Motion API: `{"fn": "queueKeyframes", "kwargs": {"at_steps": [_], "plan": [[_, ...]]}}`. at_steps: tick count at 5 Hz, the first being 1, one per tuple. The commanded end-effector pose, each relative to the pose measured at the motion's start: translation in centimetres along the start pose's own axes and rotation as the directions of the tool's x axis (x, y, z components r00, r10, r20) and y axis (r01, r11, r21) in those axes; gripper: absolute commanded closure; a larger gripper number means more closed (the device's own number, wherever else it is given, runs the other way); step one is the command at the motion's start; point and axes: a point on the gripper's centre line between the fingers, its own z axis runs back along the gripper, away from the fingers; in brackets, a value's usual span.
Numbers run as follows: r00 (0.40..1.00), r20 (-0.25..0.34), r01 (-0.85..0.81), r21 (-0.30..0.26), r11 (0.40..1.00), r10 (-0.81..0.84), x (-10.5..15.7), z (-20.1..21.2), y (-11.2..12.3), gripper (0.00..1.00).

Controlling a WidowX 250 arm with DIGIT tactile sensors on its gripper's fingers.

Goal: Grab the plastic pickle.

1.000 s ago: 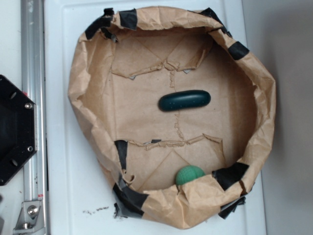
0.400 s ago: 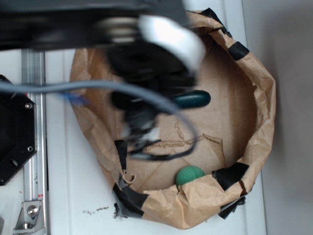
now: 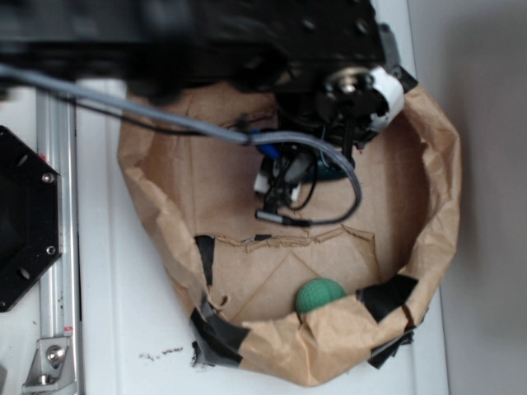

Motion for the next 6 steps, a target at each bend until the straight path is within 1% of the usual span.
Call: {"fn": "queueKeyframes", "kwargs": {"at_steps": [1, 2, 3, 4, 5, 6], "plan": [[0.992, -0.019, -0.118, 0.197, 0.973, 0.124, 0.9, -1.2, 2.9, 0.00], [0.995, -0.016, -0.093, 0.171, 0.981, 0.097, 2.2, -2.3, 1.5, 0.00], [0.999, 0.003, 0.049, 0.122, 0.991, -0.049, 3.1, -2.0, -1.1, 0.00], [0.997, 0.064, 0.035, 0.173, 0.984, -0.046, 2.7, 1.1, -2.5, 0.00], [0.992, 0.123, -0.027, 0.192, 0.981, 0.003, 2.1, 4.2, -2.6, 0.00], [0.971, 0.223, -0.130, 0.169, 0.977, 0.090, 2.0, 5.5, -2.2, 0.00]]}}
